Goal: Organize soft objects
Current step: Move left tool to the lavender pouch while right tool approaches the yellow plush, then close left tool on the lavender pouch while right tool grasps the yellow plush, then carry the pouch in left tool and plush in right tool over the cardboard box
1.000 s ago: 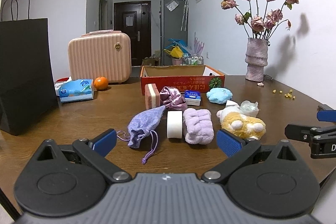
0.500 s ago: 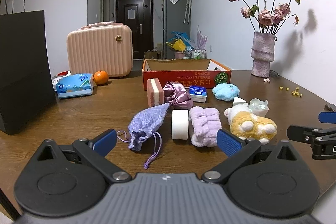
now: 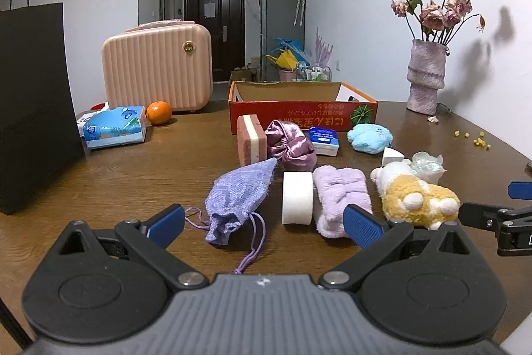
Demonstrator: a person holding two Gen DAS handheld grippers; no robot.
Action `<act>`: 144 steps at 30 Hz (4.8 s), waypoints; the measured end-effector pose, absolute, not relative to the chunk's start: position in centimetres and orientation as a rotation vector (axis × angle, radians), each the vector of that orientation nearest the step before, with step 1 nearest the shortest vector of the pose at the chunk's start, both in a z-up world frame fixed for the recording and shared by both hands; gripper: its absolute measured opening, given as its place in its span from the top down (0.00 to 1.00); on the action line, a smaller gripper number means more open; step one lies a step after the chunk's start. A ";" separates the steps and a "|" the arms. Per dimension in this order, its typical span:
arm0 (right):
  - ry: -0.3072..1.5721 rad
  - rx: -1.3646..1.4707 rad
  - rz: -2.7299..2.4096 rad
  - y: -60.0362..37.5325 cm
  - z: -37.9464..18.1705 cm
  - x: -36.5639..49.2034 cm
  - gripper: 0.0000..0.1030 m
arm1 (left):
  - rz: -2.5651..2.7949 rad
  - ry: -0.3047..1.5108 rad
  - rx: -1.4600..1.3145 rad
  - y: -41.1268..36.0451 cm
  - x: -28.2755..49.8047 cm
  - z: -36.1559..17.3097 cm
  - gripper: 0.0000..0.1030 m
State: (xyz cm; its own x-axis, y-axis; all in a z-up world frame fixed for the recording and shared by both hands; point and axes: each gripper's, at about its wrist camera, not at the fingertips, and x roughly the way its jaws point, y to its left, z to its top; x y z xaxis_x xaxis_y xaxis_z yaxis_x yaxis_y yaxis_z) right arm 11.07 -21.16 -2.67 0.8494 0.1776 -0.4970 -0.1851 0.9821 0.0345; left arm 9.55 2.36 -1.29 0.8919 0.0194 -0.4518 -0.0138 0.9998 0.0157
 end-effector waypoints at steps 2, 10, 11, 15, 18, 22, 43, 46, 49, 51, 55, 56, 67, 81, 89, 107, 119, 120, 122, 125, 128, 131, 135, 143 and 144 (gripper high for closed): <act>0.529 -0.015 0.191 -21.0 -2.9 11.6 0.00 | 0.019 0.474 0.013 2.5 10.0 -1.4 0.00; 0.566 -0.008 0.189 -20.2 -3.6 13.8 0.00 | 0.022 0.503 0.018 3.3 12.3 -1.9 0.00; 0.570 -0.007 0.189 -20.1 -3.8 14.1 0.00 | 0.022 0.506 0.018 3.3 12.6 -2.0 0.00; 0.589 -0.006 0.186 -19.8 -4.3 15.1 0.00 | 0.021 0.521 0.020 3.6 13.7 -2.2 0.00; 0.601 -0.006 0.184 -19.5 -4.6 15.9 0.00 | 0.024 0.534 0.026 3.8 14.7 -2.4 0.00; 0.616 -0.004 0.181 -19.1 -5.1 17.0 0.00 | 0.030 0.552 0.029 4.2 16.1 -2.6 0.00; 0.667 0.023 0.132 -18.5 -7.2 21.1 0.00 | 0.056 0.643 0.059 6.2 22.0 -4.2 0.00; 0.665 0.029 0.130 -18.6 -7.5 21.5 0.00 | 0.053 0.659 0.050 6.4 22.6 -4.7 0.00; 0.668 0.040 0.127 -18.8 -7.7 21.9 0.00 | 0.047 0.679 0.035 6.7 23.2 -5.2 0.00; 0.678 0.055 0.127 -19.0 -8.0 22.1 0.00 | 0.041 0.692 0.026 6.9 23.5 -5.5 0.00; 0.673 0.078 0.135 -19.3 -8.2 22.4 0.00 | 0.036 0.710 0.016 7.0 24.0 -6.0 0.00; 0.672 0.078 0.133 -19.3 -8.2 22.4 0.00 | 0.034 0.714 0.013 7.1 24.0 -6.1 0.00; 0.659 0.098 0.151 -19.4 -8.5 22.7 0.01 | -0.003 0.745 -0.019 7.2 24.5 -6.8 0.27; 0.629 0.066 0.165 -18.9 -8.4 22.4 0.07 | -0.001 0.713 -0.038 7.4 23.9 -6.5 0.47; 0.607 0.050 0.182 -18.6 -8.3 22.0 0.10 | -0.002 0.692 -0.040 7.4 23.6 -6.3 0.54; 0.529 0.032 0.217 -18.2 -7.7 20.9 0.12 | 0.018 0.625 -0.056 7.3 21.6 -5.5 0.55; 0.447 0.023 0.256 -18.1 -6.7 19.5 0.12 | 0.035 0.565 -0.066 6.5 19.4 -4.7 0.55; 0.442 0.023 0.261 -18.1 -6.6 19.4 0.12 | 0.035 0.563 -0.066 6.4 19.3 -4.6 0.55; 0.435 0.024 0.269 -18.1 -6.4 19.2 0.12 | 0.034 0.554 -0.067 6.2 19.0 -4.5 0.55; 0.426 0.026 0.275 -18.2 -6.2 19.0 0.12 | 0.029 0.537 -0.067 5.9 18.4 -4.2 0.55; 0.414 0.026 0.282 -18.5 -5.9 18.7 0.12 | 0.026 0.525 -0.065 5.5 18.0 -3.7 0.55; 0.400 0.026 0.284 -18.6 -5.6 18.5 0.12 | 0.022 0.510 -0.058 4.9 17.7 -3.2 0.55; 0.377 0.026 0.281 -18.9 -5.0 18.3 0.12 | 0.008 0.485 -0.052 4.2 17.6 -2.3 0.55; 0.334 0.010 0.280 -19.2 -3.7 18.5 0.12 | -0.011 0.450 -0.040 2.9 18.2 -0.7 0.55; 0.330 0.008 0.281 -19.2 -3.6 18.6 0.12 | -0.013 0.447 -0.038 2.8 18.4 -0.6 0.55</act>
State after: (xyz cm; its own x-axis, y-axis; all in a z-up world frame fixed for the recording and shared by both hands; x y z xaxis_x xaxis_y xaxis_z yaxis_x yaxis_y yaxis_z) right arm 18.61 -19.19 -3.60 0.9077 0.2732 -0.3183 -0.2706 0.9612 0.0534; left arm 18.38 2.82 -0.59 0.9018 -0.0210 -0.4316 0.0041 0.9992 -0.0399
